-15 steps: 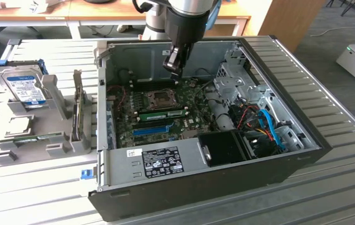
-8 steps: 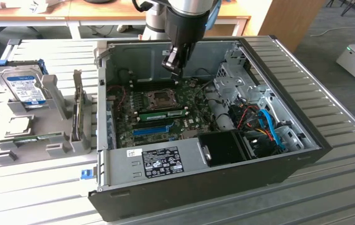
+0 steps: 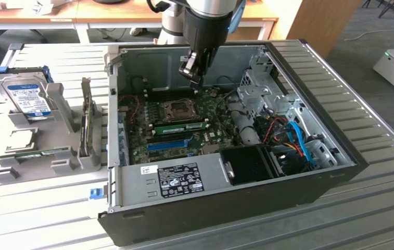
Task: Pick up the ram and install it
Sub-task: 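Press down the ram until it locks into place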
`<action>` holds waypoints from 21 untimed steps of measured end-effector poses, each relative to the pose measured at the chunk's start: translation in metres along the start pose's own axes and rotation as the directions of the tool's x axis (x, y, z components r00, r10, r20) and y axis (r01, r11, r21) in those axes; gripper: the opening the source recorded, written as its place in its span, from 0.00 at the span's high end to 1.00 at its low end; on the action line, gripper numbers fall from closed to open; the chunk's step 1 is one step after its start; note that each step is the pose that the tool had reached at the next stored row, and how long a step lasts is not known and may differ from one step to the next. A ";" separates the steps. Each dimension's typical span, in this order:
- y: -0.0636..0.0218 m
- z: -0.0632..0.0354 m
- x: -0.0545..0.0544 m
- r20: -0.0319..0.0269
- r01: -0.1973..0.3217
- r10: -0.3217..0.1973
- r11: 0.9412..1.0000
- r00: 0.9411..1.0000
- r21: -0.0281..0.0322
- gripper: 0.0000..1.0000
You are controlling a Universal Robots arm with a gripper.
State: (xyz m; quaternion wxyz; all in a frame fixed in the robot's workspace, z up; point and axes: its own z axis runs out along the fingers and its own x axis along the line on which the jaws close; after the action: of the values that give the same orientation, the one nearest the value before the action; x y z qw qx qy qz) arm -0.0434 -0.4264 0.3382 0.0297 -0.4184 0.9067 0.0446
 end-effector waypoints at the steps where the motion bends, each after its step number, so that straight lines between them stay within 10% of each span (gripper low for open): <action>1: 0.0000 0.0000 0.000 0.000 0.000 0.000 1.000 1.000 0.000 0.89; 10: -0.0027 0.0000 -0.002 -0.024 -0.004 0.004 1.000 1.000 -0.028 0.89; 21: -0.0027 0.0009 -0.002 -0.020 -0.079 0.078 0.997 0.997 -0.021 0.89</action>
State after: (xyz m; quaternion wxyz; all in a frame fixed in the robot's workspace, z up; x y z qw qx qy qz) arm -0.0399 -0.4264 0.3374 0.0147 -0.3831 0.9221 0.0518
